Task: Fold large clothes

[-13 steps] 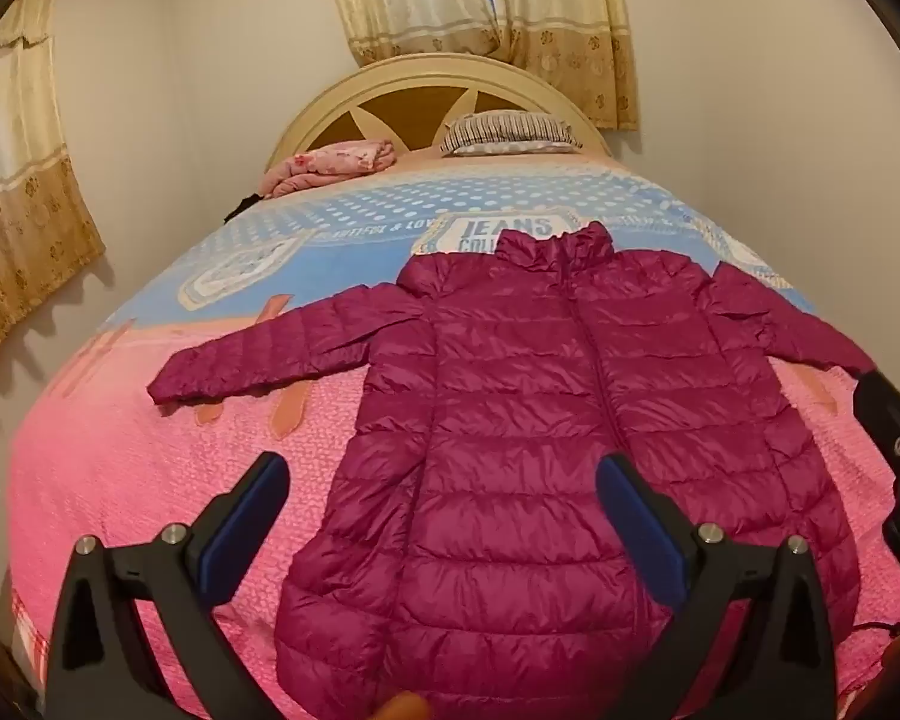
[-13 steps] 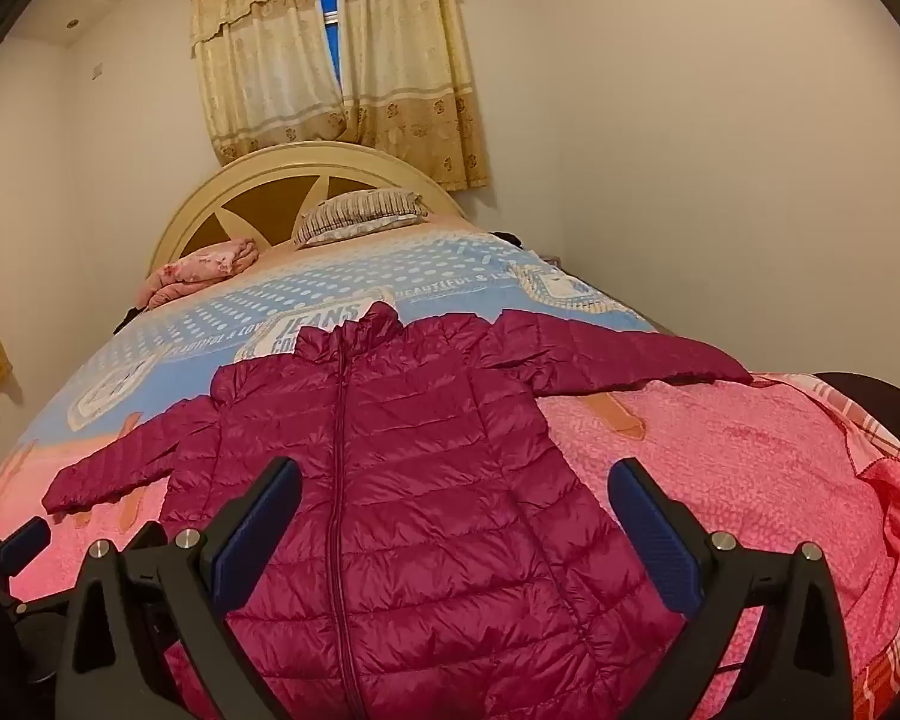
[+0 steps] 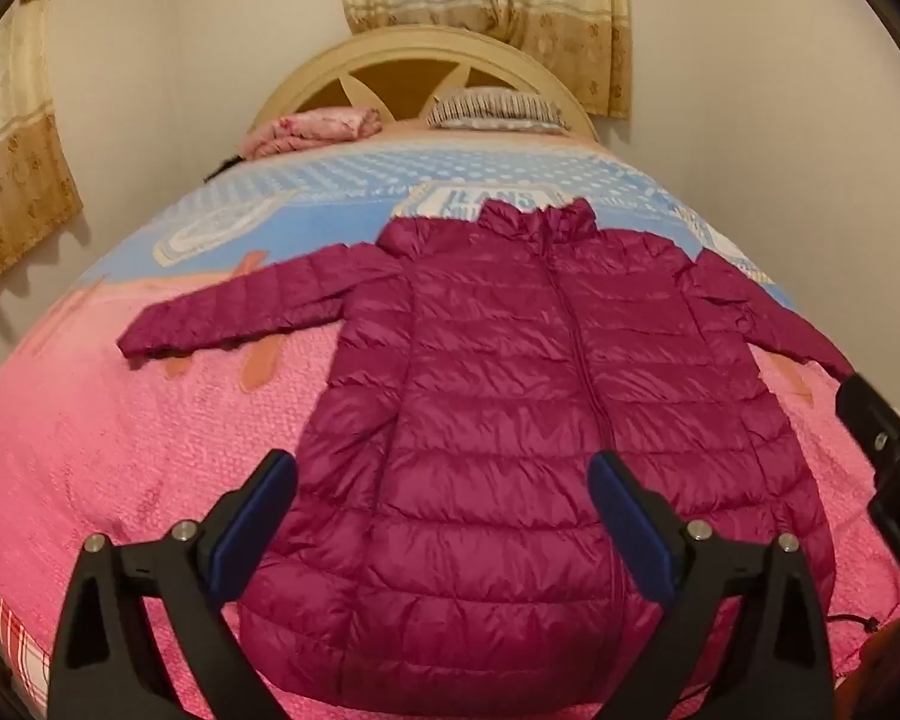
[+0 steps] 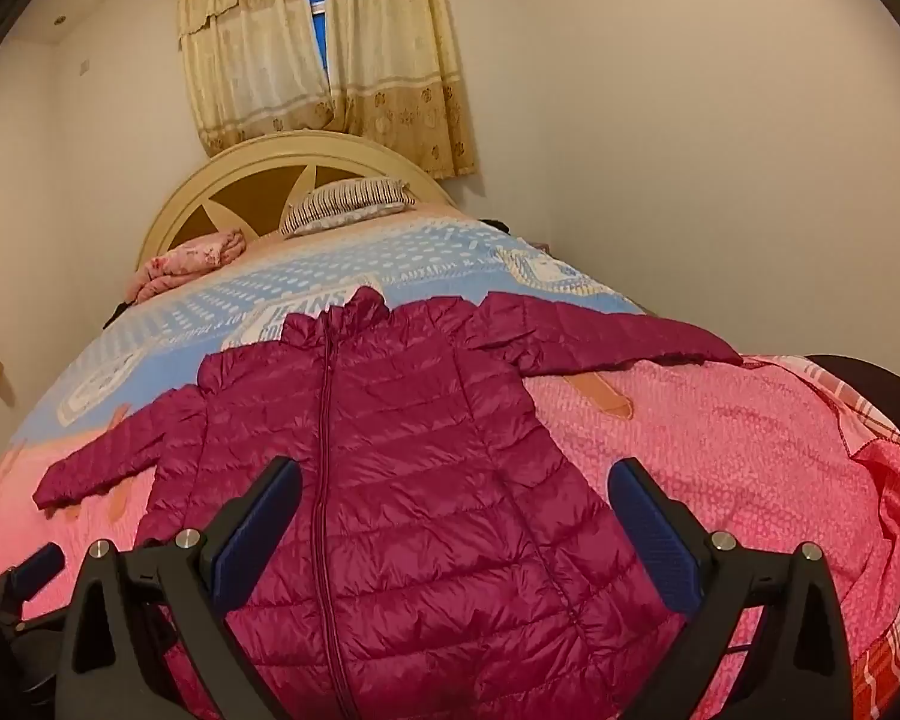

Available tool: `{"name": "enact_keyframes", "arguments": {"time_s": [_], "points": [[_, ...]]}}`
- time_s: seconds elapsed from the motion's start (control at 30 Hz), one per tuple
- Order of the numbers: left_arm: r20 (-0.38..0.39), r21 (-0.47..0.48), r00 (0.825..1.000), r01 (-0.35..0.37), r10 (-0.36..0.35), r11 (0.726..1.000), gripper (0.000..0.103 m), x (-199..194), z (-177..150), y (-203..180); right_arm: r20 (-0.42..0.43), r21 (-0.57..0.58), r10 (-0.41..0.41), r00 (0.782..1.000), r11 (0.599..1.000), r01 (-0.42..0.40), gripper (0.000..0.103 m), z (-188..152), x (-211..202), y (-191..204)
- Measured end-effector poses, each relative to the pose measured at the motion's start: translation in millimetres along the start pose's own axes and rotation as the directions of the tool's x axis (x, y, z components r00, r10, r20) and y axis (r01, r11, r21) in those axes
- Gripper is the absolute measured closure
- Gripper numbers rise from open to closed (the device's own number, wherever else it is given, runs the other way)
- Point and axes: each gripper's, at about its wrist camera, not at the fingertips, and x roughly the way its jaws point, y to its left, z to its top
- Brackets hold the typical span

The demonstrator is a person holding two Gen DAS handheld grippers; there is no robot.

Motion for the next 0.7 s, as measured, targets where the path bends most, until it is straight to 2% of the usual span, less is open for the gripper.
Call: {"name": "enact_keyframes", "arguments": {"time_s": [0.27, 0.5, 0.7], "points": [[0.062, -0.020, 0.998, -0.020, 0.021, 1.000, 0.003, -9.7, 3.8, 6.2, -0.012, -0.030, -0.003, 1.000, 1.000, 0.003, 0.001, -5.7, -1.1, 8.7], [0.021, -0.010, 1.000, -0.006, 0.006, 1.000, 0.003, -2.8, 2.6, 1.9, -0.019, -0.022, 0.002, 1.000, 1.000, -0.002, 0.001, -7.2, 1.1, 7.7], [0.014, 0.009, 1.000, -0.025, 0.025, 1.000, 0.003, -1.5, -0.4, -3.2, -0.036, -0.016, 0.008, 0.999, 1.000, -0.009, 0.001, -9.6, 4.5, 8.3]]}}
